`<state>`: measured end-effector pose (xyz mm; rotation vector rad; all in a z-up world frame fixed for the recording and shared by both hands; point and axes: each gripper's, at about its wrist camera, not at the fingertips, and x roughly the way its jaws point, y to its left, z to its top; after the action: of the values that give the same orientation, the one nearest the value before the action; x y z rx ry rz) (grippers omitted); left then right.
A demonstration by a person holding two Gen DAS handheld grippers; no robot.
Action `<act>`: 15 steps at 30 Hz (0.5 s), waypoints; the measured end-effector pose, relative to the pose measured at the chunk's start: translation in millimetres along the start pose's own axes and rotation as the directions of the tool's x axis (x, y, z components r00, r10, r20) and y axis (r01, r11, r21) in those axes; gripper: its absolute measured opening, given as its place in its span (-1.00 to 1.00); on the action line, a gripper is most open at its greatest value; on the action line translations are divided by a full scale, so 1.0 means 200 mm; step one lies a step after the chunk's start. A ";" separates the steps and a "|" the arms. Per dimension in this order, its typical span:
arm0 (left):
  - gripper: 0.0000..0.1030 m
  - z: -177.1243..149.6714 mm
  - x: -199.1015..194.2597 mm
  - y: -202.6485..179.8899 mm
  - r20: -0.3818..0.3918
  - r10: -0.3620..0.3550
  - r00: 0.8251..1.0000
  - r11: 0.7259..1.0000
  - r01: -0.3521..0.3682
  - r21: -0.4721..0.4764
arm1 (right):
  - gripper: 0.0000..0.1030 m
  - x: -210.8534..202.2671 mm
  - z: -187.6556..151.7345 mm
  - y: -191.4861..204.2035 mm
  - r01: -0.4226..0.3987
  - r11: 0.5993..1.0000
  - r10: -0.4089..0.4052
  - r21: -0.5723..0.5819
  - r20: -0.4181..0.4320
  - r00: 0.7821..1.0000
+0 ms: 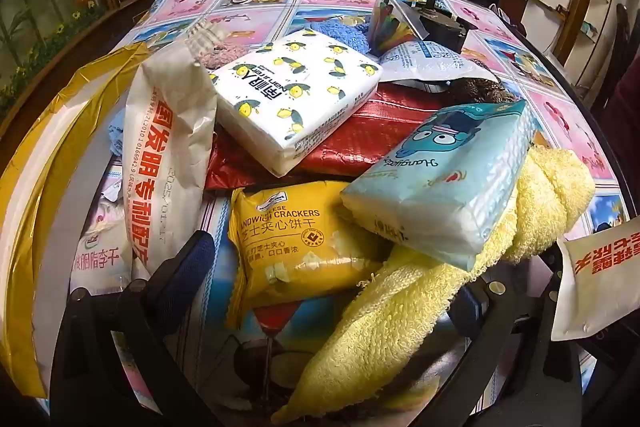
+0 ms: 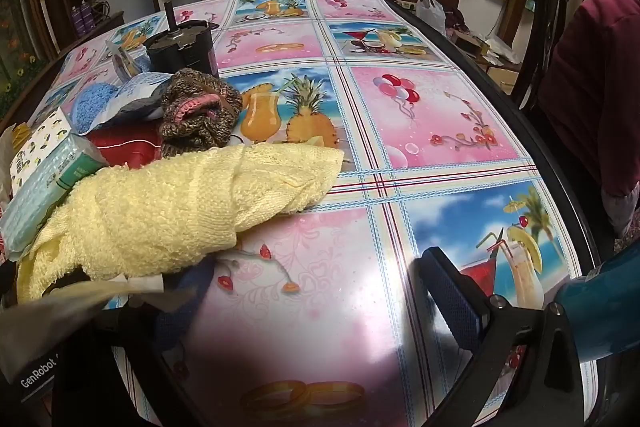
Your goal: Organize soft objects
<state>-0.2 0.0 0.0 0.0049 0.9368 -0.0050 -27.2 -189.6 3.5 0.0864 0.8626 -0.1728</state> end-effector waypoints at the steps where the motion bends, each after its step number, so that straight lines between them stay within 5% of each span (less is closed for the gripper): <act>1: 1.00 0.00 0.00 0.00 -0.004 -0.001 1.000 1.000 0.001 -0.001 | 1.00 0.00 0.00 0.00 0.001 1.000 -0.001 -0.001 -0.001 1.000; 15: 1.00 0.00 0.00 0.00 -0.005 -0.001 1.000 1.000 0.001 -0.001 | 1.00 0.00 0.00 0.00 0.002 1.000 -0.002 -0.001 -0.003 1.000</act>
<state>0.0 0.1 -0.1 0.0039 0.9416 -0.0056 -27.1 -189.7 3.5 0.0845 0.8659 -0.1740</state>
